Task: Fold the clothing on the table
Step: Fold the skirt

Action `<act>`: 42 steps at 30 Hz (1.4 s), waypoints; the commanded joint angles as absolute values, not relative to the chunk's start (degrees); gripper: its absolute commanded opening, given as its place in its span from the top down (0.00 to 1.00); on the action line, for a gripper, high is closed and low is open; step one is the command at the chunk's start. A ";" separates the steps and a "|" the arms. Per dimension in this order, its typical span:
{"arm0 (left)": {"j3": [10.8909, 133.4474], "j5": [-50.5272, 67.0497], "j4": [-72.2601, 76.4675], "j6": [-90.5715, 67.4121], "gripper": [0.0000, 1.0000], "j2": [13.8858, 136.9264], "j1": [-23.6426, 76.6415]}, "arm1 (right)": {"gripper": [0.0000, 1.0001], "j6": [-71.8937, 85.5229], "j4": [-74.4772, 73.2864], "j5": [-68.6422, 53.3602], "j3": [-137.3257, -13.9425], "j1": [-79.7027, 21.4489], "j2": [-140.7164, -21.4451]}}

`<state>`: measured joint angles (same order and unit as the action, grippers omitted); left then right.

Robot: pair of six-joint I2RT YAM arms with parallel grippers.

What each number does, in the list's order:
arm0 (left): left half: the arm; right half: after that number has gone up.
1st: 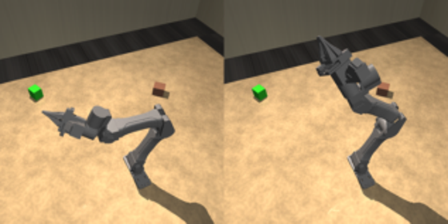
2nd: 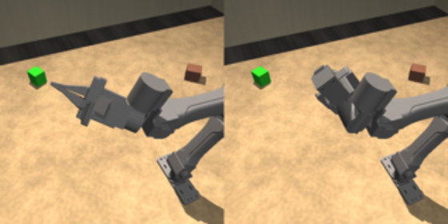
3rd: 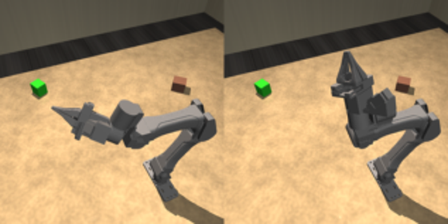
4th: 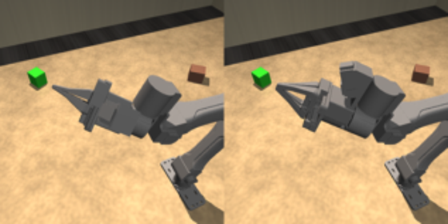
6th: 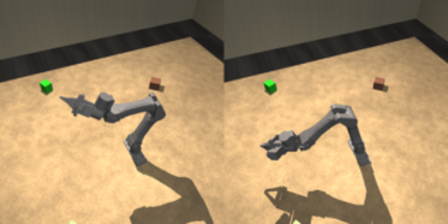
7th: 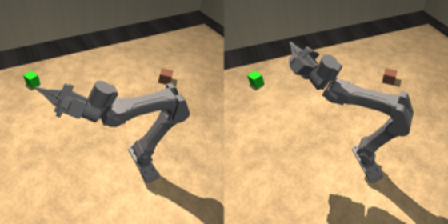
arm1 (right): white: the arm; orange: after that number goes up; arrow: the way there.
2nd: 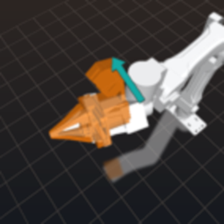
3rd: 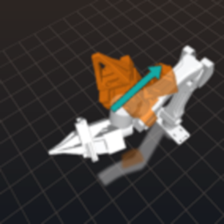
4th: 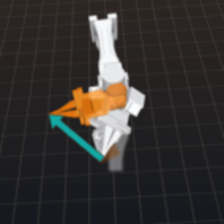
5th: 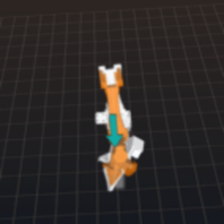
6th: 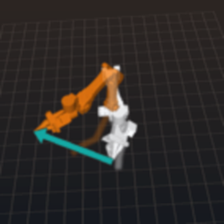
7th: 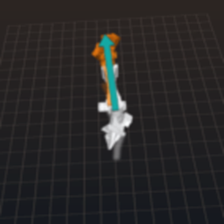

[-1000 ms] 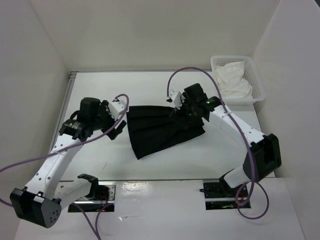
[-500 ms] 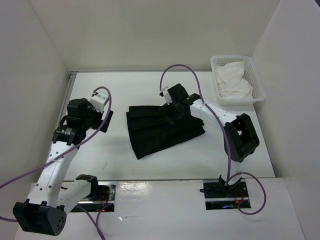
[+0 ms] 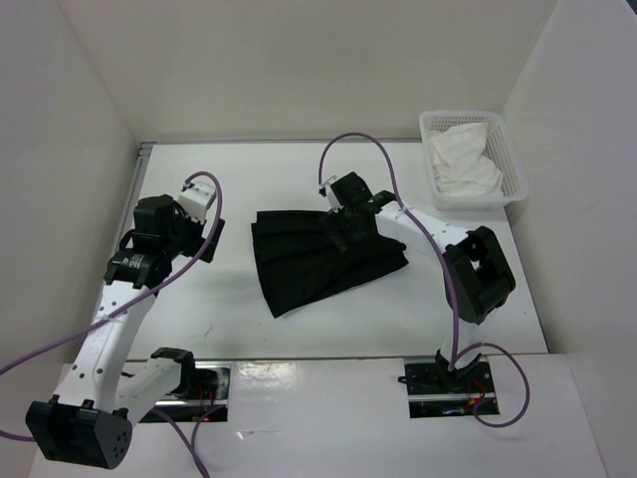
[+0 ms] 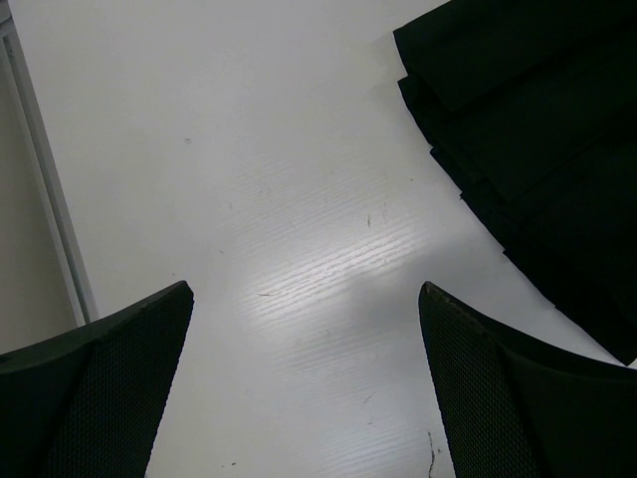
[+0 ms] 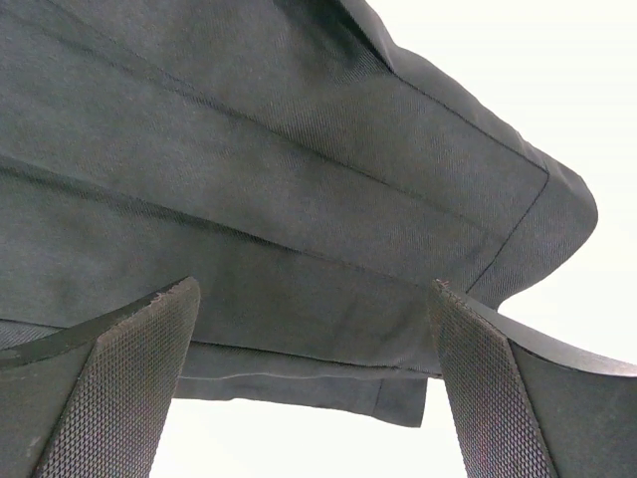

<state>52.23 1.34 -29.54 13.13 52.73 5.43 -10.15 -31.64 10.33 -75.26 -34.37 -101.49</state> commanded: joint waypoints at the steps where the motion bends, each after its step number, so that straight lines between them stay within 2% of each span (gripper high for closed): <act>1: 52.12 0.97 -27.95 11.69 0.00 52.65 5.10 | 0.01 -9.93 -29.79 13.44 -74.10 -35.24 -99.93; 8: 52.12 0.97 -27.95 11.69 0.00 53.17 5.10 | 0.01 -9.93 -31.55 17.58 -72.86 -37.53 -100.55; 33: 52.12 3.95 -28.48 12.83 0.00 53.17 5.10 | 0.01 -13.79 -45.97 11.43 -66.80 -48.43 -99.40; 37: 52.12 7.99 -29.62 13.88 0.00 53.09 5.10 | 0.01 -14.33 -47.46 8.01 -67.93 -48.43 -95.02; 42: 52.73 10.55 -29.00 15.90 0.00 53.07 5.10 | 0.01 -15.56 -44.05 7.89 -70.75 -47.73 -83.79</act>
<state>52.23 7.14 -29.98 13.82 53.01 5.43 -14.50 -46.04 8.27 -67.55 -48.18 -92.16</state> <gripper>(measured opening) 1.000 0.993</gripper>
